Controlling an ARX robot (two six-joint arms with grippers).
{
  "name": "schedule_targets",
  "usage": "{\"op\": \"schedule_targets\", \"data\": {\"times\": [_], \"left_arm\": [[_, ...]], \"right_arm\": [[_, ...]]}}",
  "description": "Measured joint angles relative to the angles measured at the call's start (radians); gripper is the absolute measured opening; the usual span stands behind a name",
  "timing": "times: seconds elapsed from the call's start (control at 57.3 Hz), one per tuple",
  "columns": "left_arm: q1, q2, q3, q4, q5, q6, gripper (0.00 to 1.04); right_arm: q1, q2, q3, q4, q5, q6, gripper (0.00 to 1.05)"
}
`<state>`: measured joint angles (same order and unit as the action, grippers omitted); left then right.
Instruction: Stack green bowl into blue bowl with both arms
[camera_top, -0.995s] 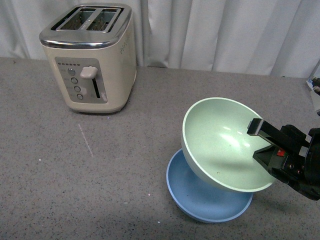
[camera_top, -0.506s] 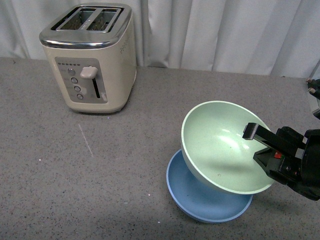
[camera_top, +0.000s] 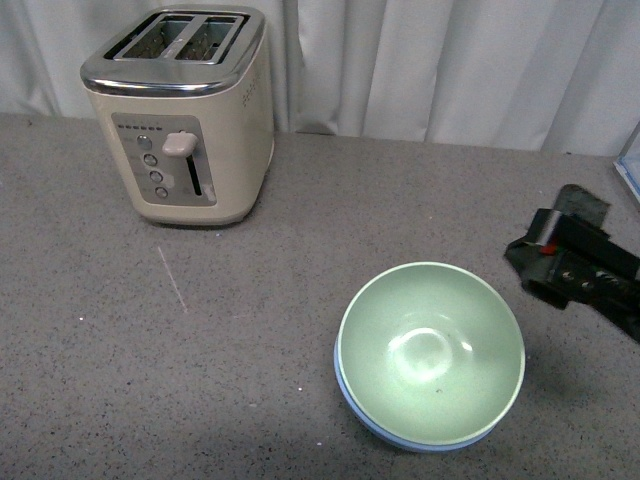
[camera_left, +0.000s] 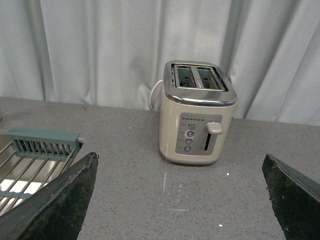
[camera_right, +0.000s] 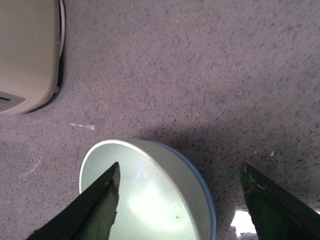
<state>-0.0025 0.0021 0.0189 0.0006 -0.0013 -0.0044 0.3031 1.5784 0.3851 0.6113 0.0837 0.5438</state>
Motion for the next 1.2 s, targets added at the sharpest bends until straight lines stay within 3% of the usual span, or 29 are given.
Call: {"op": "schedule_targets", "data": {"times": [0.07, 0.105, 0.14, 0.227, 0.332, 0.436, 0.489, 0.698, 0.786, 0.89, 0.995, 1.17, 1.205], "left_arm": [[0.0, -0.001, 0.0, 0.0, 0.003, 0.0, 0.98], [0.0, -0.001, 0.0, 0.0, -0.001, 0.0, 0.98], [0.0, 0.0, 0.0, 0.0, -0.002, 0.0, 0.98], [0.0, 0.0, 0.0, 0.0, 0.001, 0.0, 0.98], [0.0, 0.0, 0.0, 0.0, 0.001, 0.0, 0.98], [0.0, 0.0, 0.0, 0.0, 0.002, 0.0, 0.98], [0.0, 0.0, 0.0, 0.0, 0.003, 0.0, 0.98], [0.0, -0.001, 0.0, 0.0, 0.002, 0.0, 0.98], [0.0, -0.001, 0.0, 0.0, 0.002, 0.0, 0.98], [0.0, -0.001, 0.0, -0.001, 0.001, 0.0, 0.98], [0.0, -0.001, 0.0, 0.0, 0.001, 0.0, 0.98], [0.0, -0.001, 0.0, -0.001, 0.001, 0.0, 0.98], [0.0, -0.001, 0.0, -0.001, 0.001, 0.0, 0.98]], "right_arm": [[-0.05, 0.008, -0.11, 0.273, 0.063, -0.141, 0.53], [-0.119, -0.063, -0.203, 0.439, 0.041, -0.283, 0.44], [-0.205, -0.211, -0.248, 0.437, -0.022, -0.381, 0.35], [-0.288, -0.504, -0.314, 0.305, -0.065, -0.468, 0.19], [-0.3, -0.9, -0.379, -0.055, -0.074, -0.513, 0.01], [-0.302, -1.324, -0.379, -0.456, -0.078, -0.526, 0.01], [-0.304, -1.507, -0.378, -0.585, -0.09, -0.536, 0.01], [-0.303, -1.571, -0.379, -0.613, -0.084, -0.54, 0.01], [-0.28, -1.566, -0.379, -0.519, 0.004, -0.43, 0.14], [-0.274, -1.572, -0.379, -0.504, 0.012, -0.333, 0.32], [-0.272, -1.574, -0.379, -0.502, 0.013, -0.298, 0.5], [-0.272, -1.569, -0.379, -0.502, 0.014, -0.277, 0.95], [-0.272, -1.571, -0.379, -0.502, 0.013, -0.274, 0.97]]}}
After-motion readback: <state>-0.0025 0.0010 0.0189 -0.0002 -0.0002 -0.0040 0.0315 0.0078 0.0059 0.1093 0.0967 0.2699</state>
